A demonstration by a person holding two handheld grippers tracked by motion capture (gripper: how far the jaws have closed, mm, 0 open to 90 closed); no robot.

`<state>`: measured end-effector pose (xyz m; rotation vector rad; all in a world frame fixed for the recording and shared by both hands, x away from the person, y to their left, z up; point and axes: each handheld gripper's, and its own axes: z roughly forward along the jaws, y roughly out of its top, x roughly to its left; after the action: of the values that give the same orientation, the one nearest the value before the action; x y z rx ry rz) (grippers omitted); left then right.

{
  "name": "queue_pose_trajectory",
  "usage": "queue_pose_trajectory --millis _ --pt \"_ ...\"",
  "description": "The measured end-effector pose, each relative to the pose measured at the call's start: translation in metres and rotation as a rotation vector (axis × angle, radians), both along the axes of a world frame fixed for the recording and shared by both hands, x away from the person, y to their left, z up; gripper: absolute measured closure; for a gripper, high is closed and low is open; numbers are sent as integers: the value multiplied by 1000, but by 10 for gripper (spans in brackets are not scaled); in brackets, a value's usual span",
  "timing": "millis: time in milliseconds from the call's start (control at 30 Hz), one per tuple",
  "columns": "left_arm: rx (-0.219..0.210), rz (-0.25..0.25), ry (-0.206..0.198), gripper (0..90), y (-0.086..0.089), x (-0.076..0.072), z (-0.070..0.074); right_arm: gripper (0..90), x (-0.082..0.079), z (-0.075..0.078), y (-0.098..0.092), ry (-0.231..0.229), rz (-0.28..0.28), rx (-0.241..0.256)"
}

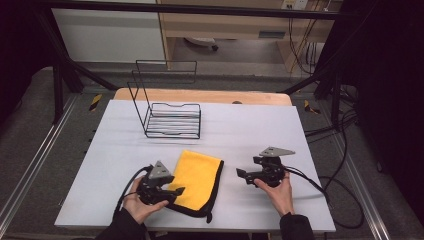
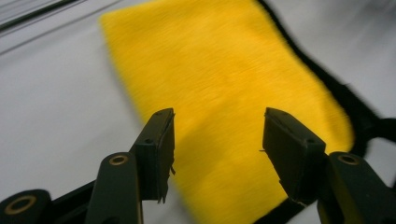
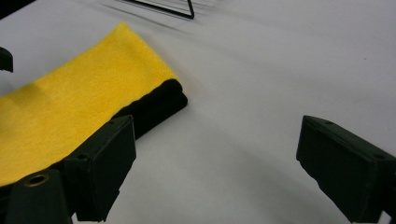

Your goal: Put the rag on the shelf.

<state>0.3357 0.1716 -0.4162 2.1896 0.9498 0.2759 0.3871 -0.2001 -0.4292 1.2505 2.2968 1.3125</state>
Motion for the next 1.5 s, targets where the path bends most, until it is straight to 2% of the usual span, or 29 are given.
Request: queue_pose_trajectory --millis 133,200,267,433,567,667,800,867,933,967,1033,1100,1167,1233,1333,1400,1500 --pt "-13 49 53 459 21 4 -13 174 11 -3 22 18 -6 -15" --pt "-26 49 87 473 25 4 -18 201 17 -4 33 28 1 -3" --pt "-31 41 103 490 26 3 -21 230 23 -7 43 43 3 -1" --pt "-39 26 104 566 23 -2 -25 334 35 -18 62 74 10 -30" --pt "-67 8 128 685 22 -5 -28 449 37 -25 68 86 28 -53" --pt "-76 17 144 720 20 -6 -29 544 37 -26 72 83 46 -58" --pt "-90 30 164 810 19 -7 -28 679 37 -28 77 90 45 -40" --pt "-85 35 163 844 18 -8 -27 763 38 -27 78 128 47 -14" --pt "-88 42 160 856 18 -10 -26 788 40 -26 78 145 49 -4" --pt "-92 44 159 859 19 -12 -26 795 42 -25 79 150 56 -8" --pt "-98 50 155 860 19 -16 -25 799 46 -23 85 118 70 -25" --pt "-76 55 130 859 17 -21 -25 798 52 -21 92 95 82 -29" --pt "-56 61 98 853 14 -24 -25 793 58 -21 97 98 91 -38" --pt "-52 54 84 838 14 -25 -25 766 59 -22 98 98 101 -48" --pt "-44 52 60 768 18 -22 -23 651 55 -18 96 63 79 -66" --pt "-49 64 41 695 23 -20 -20 594 53 -13 93 48 70 -46" --pt "-62 85 17 618 30 -12 -15 437 51 -5 90 31 56 -29"
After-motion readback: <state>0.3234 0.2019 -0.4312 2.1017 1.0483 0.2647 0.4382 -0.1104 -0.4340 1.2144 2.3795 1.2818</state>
